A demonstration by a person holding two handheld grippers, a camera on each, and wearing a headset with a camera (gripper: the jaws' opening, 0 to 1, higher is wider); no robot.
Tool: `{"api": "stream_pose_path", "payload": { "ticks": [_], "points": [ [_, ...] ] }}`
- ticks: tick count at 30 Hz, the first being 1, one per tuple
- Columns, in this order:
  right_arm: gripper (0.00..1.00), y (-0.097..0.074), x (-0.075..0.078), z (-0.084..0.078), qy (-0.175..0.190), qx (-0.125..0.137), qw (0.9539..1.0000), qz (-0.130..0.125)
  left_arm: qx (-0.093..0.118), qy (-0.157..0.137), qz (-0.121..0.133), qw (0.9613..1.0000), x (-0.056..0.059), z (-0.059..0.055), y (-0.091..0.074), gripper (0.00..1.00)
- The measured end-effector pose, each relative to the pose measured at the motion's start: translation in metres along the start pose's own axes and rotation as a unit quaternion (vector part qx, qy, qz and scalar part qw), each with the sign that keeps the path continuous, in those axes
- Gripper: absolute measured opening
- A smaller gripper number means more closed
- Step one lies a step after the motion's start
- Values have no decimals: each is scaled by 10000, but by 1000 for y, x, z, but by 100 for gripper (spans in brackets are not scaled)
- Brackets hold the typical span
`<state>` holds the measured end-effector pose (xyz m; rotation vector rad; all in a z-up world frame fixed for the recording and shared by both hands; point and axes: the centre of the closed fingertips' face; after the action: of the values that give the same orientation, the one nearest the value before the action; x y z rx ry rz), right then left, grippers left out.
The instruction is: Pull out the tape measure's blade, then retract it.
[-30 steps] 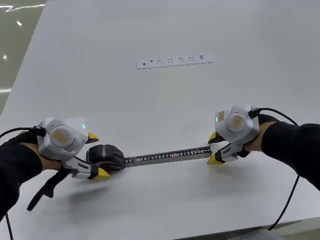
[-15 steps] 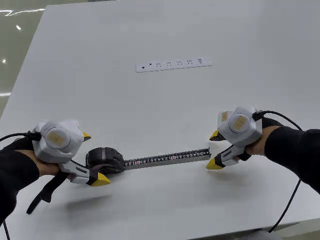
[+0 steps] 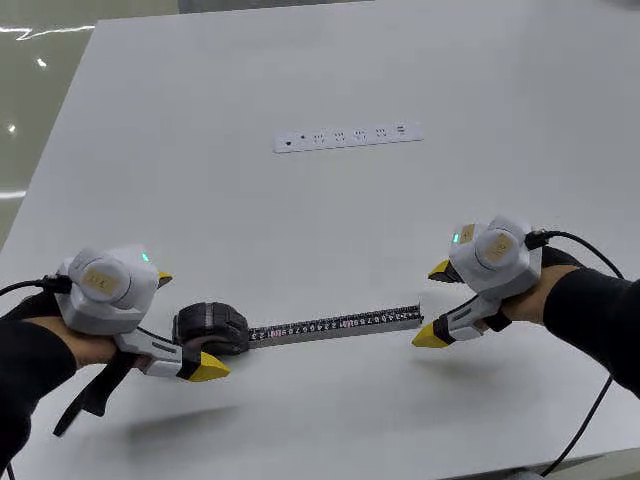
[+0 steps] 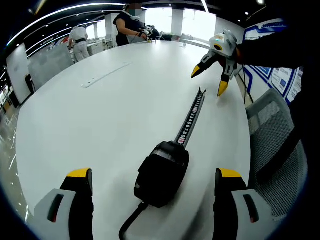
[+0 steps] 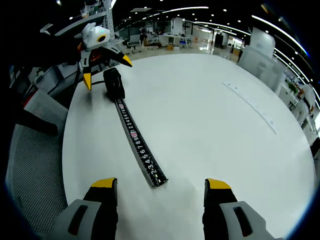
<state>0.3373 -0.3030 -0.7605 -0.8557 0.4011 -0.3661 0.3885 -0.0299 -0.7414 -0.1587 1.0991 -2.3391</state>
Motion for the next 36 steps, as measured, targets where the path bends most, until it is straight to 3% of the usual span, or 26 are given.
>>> {"api": "stream_pose_path", "payload": {
  "ticks": [5,7,9,15,25,36],
  "points": [
    [75,-12,0,4,101,235,9995,-157,169,-176,214,9995,-5,2,-5,99],
    [76,-16,2,5,138,369,9990,-220,329,-494,281,9978,-7,6,-8,99],
    [78,-21,1,6,197,456,9983,-293,236,-857,331,9955,-8,2,-11,99],
    [85,-28,-3,1,411,646,9964,-365,442,-1117,537,9913,-14,-3,-19,99],
    [99,-50,-16,-8,615,963,9913,-654,524,-1267,783,9874,-21,-12,-32,99],
    [99,-65,-25,-20,627,1105,9883,-839,719,-1165,917,9863,-19,-18,-48,99]
  ]
}}
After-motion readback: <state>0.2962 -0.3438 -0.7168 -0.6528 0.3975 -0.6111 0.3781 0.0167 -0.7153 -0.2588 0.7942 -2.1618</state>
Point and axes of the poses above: the centre of the closed fingertips' face, and the gripper's own axes: y roughly forward along the fingers, x roughly to its right, z roughly out of its top, and after that the axes turned 12 degrees about z, right-handed
